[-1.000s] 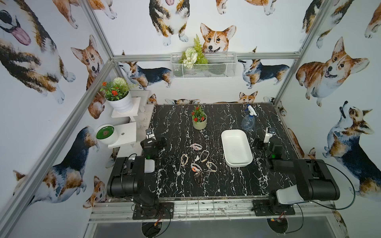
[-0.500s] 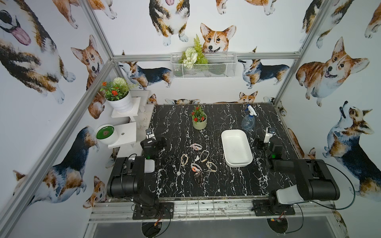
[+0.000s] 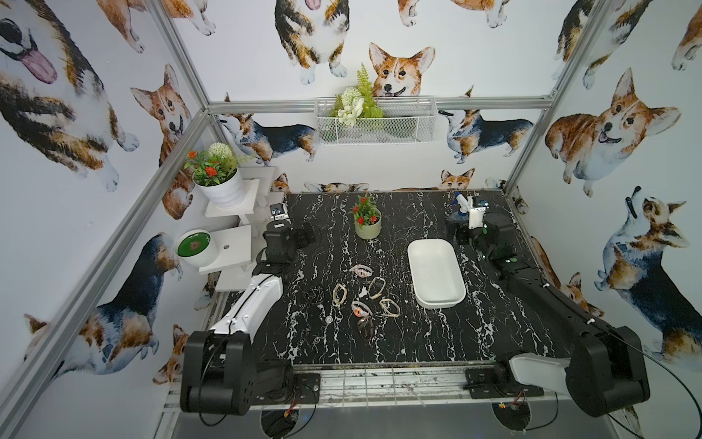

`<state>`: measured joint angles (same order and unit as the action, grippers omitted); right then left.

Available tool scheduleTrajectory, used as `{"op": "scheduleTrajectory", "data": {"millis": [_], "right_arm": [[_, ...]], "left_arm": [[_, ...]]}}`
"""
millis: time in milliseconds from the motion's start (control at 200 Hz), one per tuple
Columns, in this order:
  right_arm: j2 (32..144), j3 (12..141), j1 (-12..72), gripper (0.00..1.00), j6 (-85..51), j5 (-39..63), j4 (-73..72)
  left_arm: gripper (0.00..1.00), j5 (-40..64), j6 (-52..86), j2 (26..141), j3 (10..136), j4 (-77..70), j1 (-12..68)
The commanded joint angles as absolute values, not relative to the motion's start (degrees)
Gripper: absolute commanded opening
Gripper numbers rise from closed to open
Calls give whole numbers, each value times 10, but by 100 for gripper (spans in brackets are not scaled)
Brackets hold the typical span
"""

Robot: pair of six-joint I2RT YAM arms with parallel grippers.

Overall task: Put the watch into the storage box
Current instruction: Pick up the watch at the center of the board.

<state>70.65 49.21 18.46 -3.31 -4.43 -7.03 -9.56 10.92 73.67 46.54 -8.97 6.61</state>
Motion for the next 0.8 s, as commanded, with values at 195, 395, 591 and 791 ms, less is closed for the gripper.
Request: {"op": "scheduleTrajectory", "data": {"millis": [195, 395, 591, 791], "right_arm": [[792, 632, 338, 97, 32, 120, 169], [919, 699, 405, 86, 56, 149, 217], [1020, 766, 453, 77, 65, 151, 240], [1107, 833, 470, 64, 54, 156, 248]], "left_arm": [[100, -124, 180, 708, 503, 160, 165], [100, -156, 179, 679, 441, 151, 164], [100, -158, 176, 698, 446, 148, 160], [100, -160, 183, 696, 445, 149, 157]]}}
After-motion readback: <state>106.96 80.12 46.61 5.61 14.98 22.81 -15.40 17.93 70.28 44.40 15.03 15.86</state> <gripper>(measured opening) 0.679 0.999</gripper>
